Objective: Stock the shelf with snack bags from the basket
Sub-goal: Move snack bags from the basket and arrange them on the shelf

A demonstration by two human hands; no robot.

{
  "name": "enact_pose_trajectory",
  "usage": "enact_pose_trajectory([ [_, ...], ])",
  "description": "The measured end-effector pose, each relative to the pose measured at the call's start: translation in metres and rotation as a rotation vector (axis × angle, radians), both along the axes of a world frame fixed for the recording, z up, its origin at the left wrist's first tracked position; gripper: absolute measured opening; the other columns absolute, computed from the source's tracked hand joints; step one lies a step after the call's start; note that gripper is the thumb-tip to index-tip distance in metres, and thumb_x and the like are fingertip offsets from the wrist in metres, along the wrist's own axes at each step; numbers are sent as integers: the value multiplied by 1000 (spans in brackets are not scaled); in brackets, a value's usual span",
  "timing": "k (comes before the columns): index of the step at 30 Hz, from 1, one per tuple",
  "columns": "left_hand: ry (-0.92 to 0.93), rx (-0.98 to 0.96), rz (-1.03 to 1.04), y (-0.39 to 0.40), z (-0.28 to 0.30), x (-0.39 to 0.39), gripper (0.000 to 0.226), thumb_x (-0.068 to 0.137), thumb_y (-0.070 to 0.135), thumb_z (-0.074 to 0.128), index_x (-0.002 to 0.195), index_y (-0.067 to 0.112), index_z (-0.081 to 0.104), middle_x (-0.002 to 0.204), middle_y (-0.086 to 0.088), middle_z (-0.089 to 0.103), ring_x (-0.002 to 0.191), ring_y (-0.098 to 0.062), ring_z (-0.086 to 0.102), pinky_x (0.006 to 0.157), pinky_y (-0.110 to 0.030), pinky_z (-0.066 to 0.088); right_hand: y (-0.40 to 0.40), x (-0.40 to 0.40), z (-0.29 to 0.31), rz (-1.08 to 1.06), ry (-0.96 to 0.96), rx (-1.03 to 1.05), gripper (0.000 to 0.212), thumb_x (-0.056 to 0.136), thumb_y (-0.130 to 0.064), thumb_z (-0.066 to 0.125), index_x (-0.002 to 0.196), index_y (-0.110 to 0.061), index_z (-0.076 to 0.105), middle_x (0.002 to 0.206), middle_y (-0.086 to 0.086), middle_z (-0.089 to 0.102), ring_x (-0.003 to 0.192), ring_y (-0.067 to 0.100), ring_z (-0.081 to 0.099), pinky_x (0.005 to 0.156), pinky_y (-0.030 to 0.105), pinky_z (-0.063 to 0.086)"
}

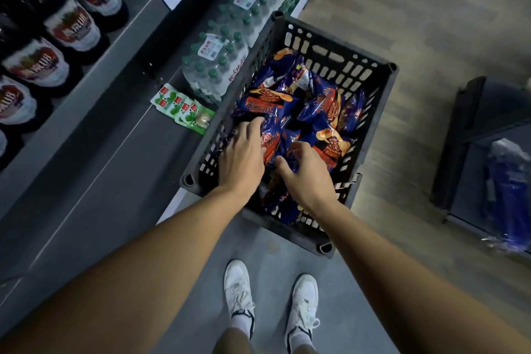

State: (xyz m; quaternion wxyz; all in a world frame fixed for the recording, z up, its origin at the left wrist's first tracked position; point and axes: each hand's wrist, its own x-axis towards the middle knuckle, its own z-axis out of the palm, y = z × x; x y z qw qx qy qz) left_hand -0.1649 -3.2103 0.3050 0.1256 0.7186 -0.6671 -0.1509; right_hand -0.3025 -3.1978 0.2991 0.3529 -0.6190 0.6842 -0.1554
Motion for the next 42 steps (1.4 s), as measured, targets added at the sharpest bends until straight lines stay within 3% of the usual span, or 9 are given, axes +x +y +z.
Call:
enact_pose_trajectory([
  [6,-34,-65,-55,-8,4,5,54,90,17,66,140,19,44,134,3,55,115,-21,58,90,-36,50,-19,-24,-6,47,166,-88,43,95,-18,57,137,-10,48,135,11,50,124,27,46,101,41,43],
  [11,-45,-82,-91,-9,2,9,43,91,18,65,132,20,54,129,6,57,109,-18,59,86,-35,51,-55,-52,-19,-11,238,-41,65,85,0,57,146,-4,34,149,19,36,138,34,31,115,45,29],
  [14,-28,-69,-92,-11,1,13,43,91,22,65,133,20,54,129,6,56,108,-19,60,83,-35,51,-69,-62,-23,63,249,50,83,85,-10,65,154,-6,19,159,18,22,147,34,18,122,45,17],
  [19,-12,38,-44,-18,-1,20,44,95,40,57,133,18,56,132,4,57,110,-20,60,89,-37,48,-76,-65,-27,152,302,66,89,84,-33,70,154,-19,15,139,16,52,123,38,50,101,54,44],
  [25,-36,91,-16,-24,3,16,42,95,47,53,128,20,55,126,1,62,104,-25,64,79,-37,50,-82,-61,-22,251,451,34,44,87,-54,63,114,-18,61,115,10,63,109,33,53,90,44,40],
  [29,-67,153,1,-27,8,13,41,94,46,57,124,19,51,115,-2,67,99,-26,65,74,-36,48,-84,-51,-8,267,336,16,37,88,-54,63,99,-19,57,100,6,58,99,31,57,84,43,45],
  [35,-109,124,61,-31,23,18,33,99,32,52,128,17,49,113,-5,69,101,-29,66,74,-37,47,-89,-41,15,145,170,20,58,90,-56,58,132,-17,46,118,11,65,102,32,61,67,34,41],
  [39,-49,147,117,-33,42,23,33,97,26,51,130,19,51,114,-6,68,103,-32,64,82,-41,48,-88,-42,40,112,61,3,56,94,-54,52,135,-17,50,126,12,63,109,30,62,80,45,56],
  [42,17,184,123,-36,61,26,33,96,28,52,128,22,53,107,-5,69,98,-30,64,79,-39,47,-87,-42,67,98,-22,-20,51,97,-50,49,135,-16,52,129,11,62,112,27,61,89,48,55],
])
